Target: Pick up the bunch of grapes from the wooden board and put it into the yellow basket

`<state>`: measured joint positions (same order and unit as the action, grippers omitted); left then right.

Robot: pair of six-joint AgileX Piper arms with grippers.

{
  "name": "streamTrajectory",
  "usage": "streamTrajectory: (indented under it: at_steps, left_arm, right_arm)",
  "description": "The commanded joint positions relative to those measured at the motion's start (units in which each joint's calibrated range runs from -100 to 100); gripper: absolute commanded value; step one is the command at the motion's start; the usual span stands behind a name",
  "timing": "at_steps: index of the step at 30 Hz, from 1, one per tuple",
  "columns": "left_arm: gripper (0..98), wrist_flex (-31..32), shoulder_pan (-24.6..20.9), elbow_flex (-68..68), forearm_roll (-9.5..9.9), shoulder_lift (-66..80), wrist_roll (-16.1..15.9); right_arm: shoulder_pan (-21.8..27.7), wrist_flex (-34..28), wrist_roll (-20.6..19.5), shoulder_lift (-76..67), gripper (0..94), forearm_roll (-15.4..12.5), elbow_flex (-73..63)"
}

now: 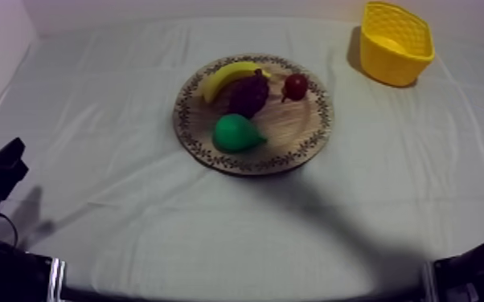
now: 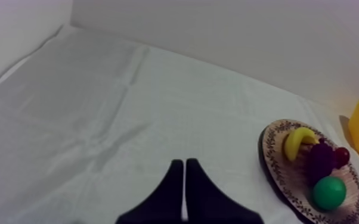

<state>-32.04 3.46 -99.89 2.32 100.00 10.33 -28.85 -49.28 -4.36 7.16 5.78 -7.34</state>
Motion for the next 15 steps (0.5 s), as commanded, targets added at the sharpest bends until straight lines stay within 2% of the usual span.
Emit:
streamTrajectory:
  at_steps: [1,5,8,15]
  left_arm:
    - [0.1,0.0,0.0,0.0,0.00,0.0,0.0]
    - [0.1,0.0,0.0,0.0,0.00,0.0,0.0]
    - [0.1,0.0,0.0,0.0,0.00,0.0,0.0]
    - [0.1,0.0,0.0,0.0,0.00,0.0,0.0]
  right_arm:
    - [-0.1,-1.3,-3.0,0.7,0.5,1.0,-1.2]
    - [-0.7,-6.8,-8.2,2.3,0.5,3.5,-3.6]
    - [-1.0,-11.5,-10.8,3.4,0.5,3.9,-4.6]
    - [-0.3,-19.0,-13.9,4.4,1.5,1.2,-4.0]
